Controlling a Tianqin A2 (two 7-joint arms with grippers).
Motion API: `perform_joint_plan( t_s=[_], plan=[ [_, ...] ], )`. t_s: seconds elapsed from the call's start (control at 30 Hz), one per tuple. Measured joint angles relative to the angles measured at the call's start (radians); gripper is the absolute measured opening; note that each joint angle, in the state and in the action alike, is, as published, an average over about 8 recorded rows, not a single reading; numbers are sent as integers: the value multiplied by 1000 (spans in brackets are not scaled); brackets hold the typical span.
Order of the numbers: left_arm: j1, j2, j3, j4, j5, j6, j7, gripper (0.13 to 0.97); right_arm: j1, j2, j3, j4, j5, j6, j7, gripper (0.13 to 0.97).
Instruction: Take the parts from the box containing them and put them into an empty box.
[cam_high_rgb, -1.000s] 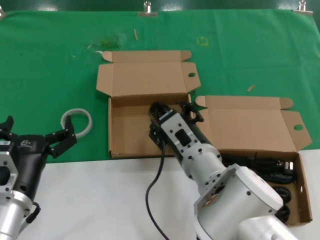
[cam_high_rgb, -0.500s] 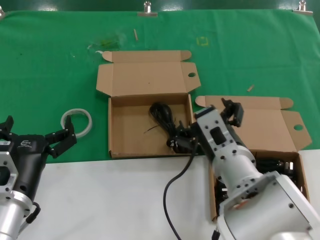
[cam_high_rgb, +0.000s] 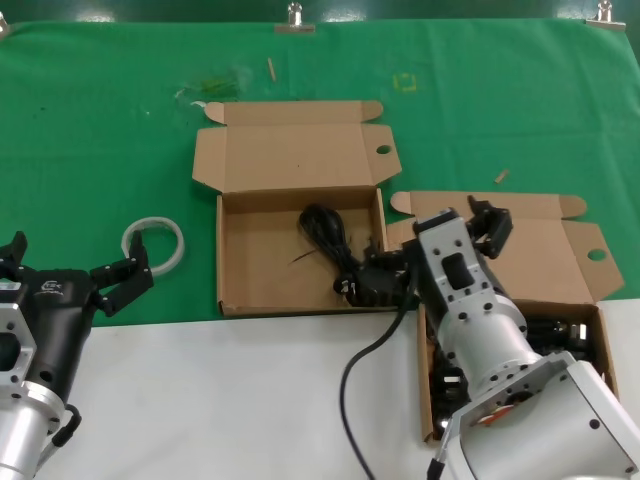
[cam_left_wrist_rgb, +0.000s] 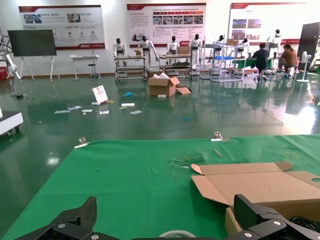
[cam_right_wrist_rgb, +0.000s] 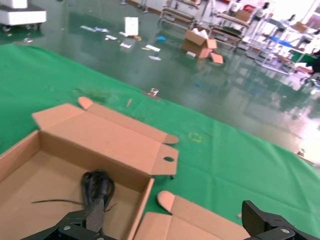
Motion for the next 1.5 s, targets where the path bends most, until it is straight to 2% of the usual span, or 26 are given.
perform_joint_plan(
  t_s=[0.2, 1.5],
  plan=[
    [0, 0, 0, 0, 0, 0, 0, 965, -18, 0, 30, -7, -66, -50, 93, 963],
    [0, 0, 0, 0, 0, 0, 0, 965, -151, 0, 258, -57, -560, -423, 793, 966]
  ],
)
